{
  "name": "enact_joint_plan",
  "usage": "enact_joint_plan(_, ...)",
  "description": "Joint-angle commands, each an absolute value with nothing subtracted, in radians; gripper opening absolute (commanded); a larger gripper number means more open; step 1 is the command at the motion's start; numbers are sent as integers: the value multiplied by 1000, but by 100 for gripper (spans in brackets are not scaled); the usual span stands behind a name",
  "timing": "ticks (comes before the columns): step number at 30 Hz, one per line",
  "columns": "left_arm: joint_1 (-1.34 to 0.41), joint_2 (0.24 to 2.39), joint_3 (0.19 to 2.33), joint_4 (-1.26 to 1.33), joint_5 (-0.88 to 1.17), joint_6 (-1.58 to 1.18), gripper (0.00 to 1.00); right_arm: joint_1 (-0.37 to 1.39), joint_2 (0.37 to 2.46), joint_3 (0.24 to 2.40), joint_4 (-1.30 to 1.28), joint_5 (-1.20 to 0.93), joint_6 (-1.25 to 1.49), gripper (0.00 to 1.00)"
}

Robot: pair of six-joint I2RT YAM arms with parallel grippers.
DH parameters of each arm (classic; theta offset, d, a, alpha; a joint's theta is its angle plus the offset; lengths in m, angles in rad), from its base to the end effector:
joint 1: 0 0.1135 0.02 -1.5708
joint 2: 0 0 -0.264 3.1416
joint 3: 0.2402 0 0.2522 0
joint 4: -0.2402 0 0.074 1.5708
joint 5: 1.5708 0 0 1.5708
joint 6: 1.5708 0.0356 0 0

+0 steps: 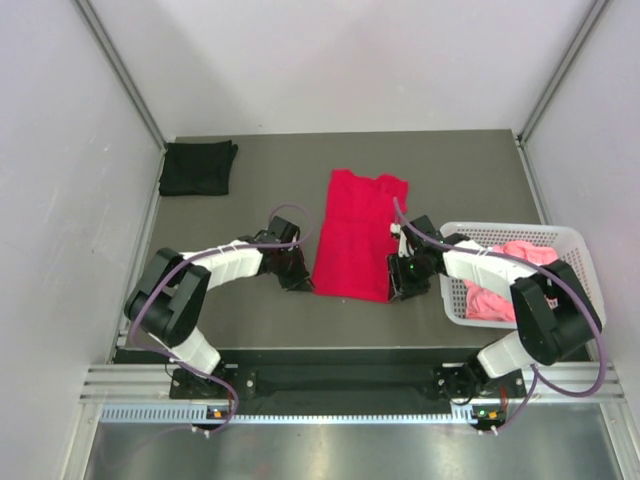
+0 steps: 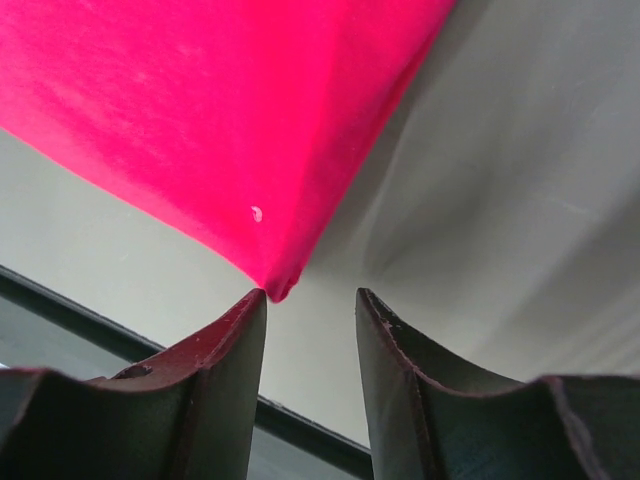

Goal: Fold and stack the t-shirts
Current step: Fold the tshirt

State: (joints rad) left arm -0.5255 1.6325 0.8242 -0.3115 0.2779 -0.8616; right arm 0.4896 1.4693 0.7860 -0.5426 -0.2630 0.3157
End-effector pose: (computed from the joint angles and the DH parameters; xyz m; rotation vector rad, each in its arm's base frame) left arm 0.2512 -0.1570 0.1439 -0.3906 2.8553 -0.7322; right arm 0.2231 0.1294 0.1660 -0.3159 2.8606 0.5465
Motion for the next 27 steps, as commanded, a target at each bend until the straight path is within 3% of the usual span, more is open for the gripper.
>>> enact_joint_plan(1,-523,1608,790,-351,244,-842,0,509,1489,764,-473,-288,354,42)
enact_joint_plan(7,-525,1609,802,-350,252,-831,0,517,1503,700,-385,-319,405,45)
enact_joint_plan(17,-525,1605,795,-350,258,-827,0,517,1555,755,-428,-204,396,41)
enact_joint_plan(23,-525,1598,784,-362,253,-818,0,522,1539,750,-456,-201,379,14)
enact_joint_plan(24,-525,1594,778,-364,252,-818,0,523,1531,750,-460,-201,376,4)
enact_joint_plan(27,-523,1563,744,-371,247,-831,0,534,1493,752,-477,-201,364,0)
